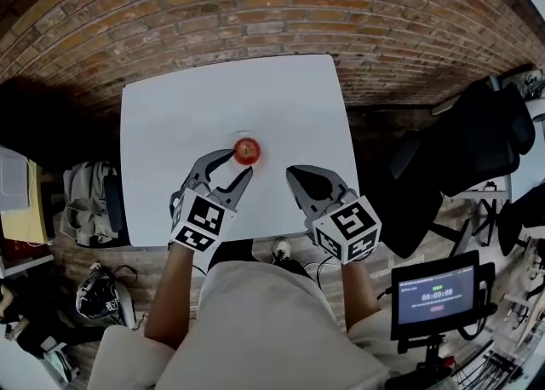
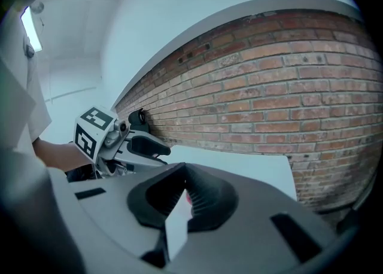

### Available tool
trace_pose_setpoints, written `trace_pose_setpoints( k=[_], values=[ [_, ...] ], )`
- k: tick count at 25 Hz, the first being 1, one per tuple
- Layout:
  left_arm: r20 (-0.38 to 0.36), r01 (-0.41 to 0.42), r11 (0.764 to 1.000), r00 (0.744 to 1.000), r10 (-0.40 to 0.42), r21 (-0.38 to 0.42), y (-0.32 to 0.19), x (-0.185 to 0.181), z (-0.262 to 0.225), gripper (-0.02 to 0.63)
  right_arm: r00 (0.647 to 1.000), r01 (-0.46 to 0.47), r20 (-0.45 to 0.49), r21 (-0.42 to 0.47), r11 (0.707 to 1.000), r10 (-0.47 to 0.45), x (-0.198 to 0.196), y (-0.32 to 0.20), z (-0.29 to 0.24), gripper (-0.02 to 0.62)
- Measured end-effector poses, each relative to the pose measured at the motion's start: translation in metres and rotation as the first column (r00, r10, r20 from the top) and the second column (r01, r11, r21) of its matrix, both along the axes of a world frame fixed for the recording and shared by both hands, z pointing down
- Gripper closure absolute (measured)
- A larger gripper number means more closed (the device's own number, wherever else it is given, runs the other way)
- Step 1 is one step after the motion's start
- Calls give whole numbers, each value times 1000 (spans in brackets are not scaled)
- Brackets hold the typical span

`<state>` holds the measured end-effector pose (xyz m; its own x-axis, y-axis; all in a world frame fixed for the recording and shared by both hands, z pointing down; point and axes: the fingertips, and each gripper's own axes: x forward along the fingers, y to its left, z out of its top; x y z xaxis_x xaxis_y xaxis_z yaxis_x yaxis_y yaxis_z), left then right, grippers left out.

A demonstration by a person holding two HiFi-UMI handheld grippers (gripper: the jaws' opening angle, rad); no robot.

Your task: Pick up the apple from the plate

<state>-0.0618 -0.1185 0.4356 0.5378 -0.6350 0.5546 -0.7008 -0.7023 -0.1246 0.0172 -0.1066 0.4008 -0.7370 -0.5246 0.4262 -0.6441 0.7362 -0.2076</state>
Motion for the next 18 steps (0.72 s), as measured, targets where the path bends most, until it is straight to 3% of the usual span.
trace_pose_setpoints(
  k=[13,18],
  values=[
    [14,-73,994,997,75,-80,-23,1,37,430,998,-11,-54,-89,996,6,-6,-12,36,594],
    [8,-112,985,993,114,-135,-22,2,56,385,998,-9,-64,-112,994,2,-10,-12,45,594]
  ],
)
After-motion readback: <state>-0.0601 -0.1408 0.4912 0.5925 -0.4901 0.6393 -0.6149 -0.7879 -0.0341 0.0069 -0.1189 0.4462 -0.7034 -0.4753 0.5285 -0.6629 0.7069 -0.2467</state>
